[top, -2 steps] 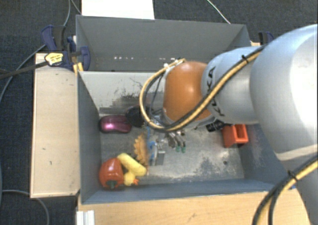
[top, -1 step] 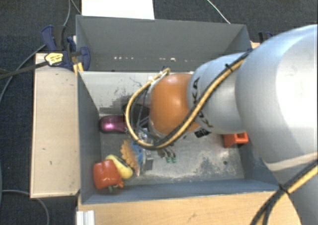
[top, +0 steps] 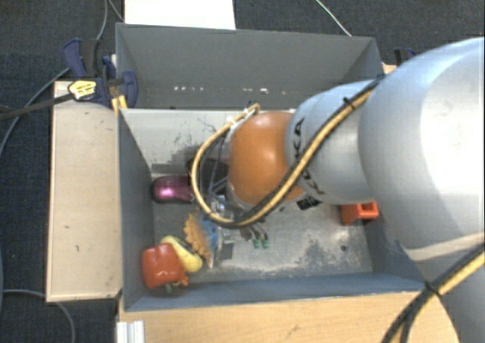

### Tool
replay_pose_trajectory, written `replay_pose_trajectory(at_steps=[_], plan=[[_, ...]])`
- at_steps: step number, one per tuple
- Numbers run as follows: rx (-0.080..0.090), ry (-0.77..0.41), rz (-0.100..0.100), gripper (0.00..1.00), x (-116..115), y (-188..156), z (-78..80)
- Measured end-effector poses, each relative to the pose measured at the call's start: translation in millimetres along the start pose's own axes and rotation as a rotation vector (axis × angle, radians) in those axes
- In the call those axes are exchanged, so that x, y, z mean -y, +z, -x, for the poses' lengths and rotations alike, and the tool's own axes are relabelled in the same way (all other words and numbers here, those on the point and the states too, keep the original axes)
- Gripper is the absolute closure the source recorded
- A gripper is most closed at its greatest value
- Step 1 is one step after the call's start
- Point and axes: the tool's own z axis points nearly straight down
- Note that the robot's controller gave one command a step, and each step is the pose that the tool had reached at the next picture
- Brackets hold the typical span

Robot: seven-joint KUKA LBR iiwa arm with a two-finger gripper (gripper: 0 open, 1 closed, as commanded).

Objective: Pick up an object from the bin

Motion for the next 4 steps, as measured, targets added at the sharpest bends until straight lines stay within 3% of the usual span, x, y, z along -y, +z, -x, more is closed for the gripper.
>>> replay_pose_trajectory(at_steps=[1, 2, 3, 4], plan=[[0.001, -0.011, 0.0, 1.0, 0, -86, -17.7], [0.001, -0.01, 0.0, 1.0, 0, -86, -17.7], [0.009, -0.138, 0.001, 1.0, -6, -191, 20.1], [0.003, 0.235, 0.001, 1.0, 49, -145, -22.6]])
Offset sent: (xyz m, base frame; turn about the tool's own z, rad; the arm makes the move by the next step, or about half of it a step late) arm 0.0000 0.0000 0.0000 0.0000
